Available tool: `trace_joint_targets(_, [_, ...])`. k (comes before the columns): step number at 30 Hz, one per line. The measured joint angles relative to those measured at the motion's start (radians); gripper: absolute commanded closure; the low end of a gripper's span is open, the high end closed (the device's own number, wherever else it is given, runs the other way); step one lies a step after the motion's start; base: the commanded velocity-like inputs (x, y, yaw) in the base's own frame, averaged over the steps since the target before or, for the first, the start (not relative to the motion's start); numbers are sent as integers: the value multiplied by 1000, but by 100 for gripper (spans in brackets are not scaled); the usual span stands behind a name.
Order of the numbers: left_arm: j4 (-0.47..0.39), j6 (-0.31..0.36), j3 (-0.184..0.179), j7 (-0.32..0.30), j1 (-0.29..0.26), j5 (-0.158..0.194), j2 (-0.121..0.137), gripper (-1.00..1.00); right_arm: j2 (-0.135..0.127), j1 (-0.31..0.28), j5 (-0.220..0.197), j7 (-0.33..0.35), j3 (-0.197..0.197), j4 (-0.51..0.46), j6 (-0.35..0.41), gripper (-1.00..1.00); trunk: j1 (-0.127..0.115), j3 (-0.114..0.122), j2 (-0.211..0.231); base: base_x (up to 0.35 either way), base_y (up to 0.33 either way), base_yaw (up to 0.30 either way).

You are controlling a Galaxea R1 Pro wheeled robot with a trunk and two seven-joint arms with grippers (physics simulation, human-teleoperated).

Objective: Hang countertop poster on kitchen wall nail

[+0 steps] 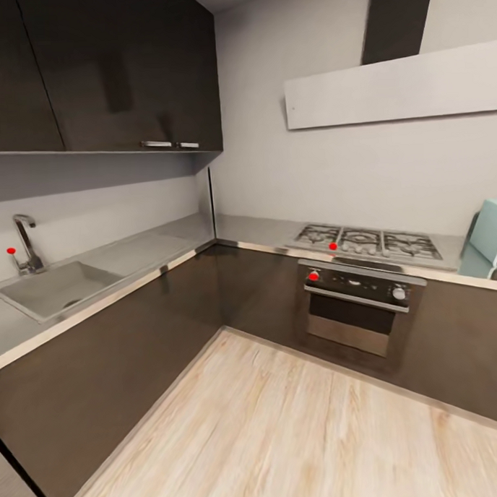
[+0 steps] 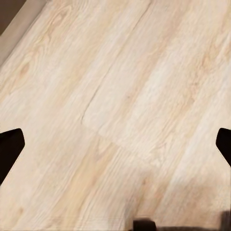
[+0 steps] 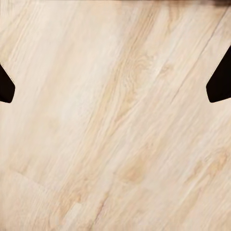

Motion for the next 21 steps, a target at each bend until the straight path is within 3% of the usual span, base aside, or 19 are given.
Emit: trace_joint_targets(21, [0, 0, 0, -1, 0, 0, 1, -100, 0, 0, 0, 0, 0, 1, 0, -100, 0, 0, 0, 336, 0, 0])
